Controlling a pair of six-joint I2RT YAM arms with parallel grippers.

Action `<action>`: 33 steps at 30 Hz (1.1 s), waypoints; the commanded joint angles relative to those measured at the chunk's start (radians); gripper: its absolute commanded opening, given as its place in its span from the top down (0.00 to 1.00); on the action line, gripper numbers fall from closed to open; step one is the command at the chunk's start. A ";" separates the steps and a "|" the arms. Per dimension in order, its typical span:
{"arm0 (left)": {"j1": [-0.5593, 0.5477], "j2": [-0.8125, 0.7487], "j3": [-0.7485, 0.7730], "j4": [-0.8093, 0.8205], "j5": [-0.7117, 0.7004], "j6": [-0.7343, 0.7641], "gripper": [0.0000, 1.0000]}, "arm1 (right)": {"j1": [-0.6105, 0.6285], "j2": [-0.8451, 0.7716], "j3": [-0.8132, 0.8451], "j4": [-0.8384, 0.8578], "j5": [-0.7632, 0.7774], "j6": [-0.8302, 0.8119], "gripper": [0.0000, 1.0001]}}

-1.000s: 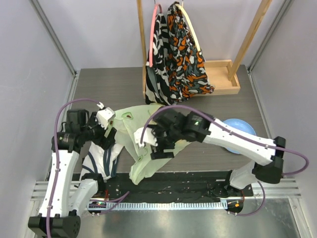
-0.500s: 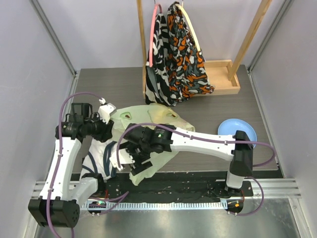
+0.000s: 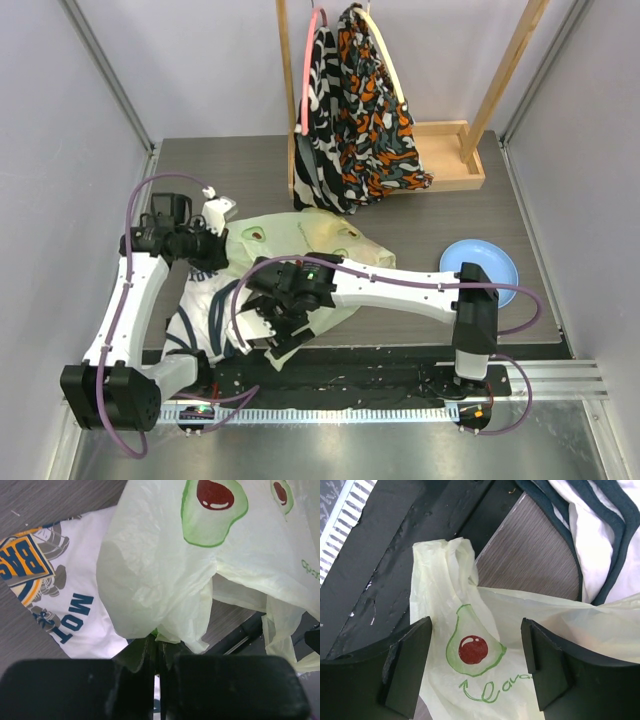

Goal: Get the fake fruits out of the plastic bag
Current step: Adjust the plastic bag at the center of the board.

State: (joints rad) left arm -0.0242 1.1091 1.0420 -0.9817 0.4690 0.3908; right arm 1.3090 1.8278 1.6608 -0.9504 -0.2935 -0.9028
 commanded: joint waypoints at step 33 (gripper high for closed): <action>0.004 0.184 0.790 0.003 0.088 -0.435 1.00 | -0.648 -0.116 0.480 0.191 0.039 -0.099 0.99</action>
State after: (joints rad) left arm -0.0238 1.3590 1.9022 -0.9272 0.4805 0.0090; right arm 0.6903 1.8748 2.2780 -0.8219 -0.2481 -0.9157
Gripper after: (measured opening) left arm 0.020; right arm 0.031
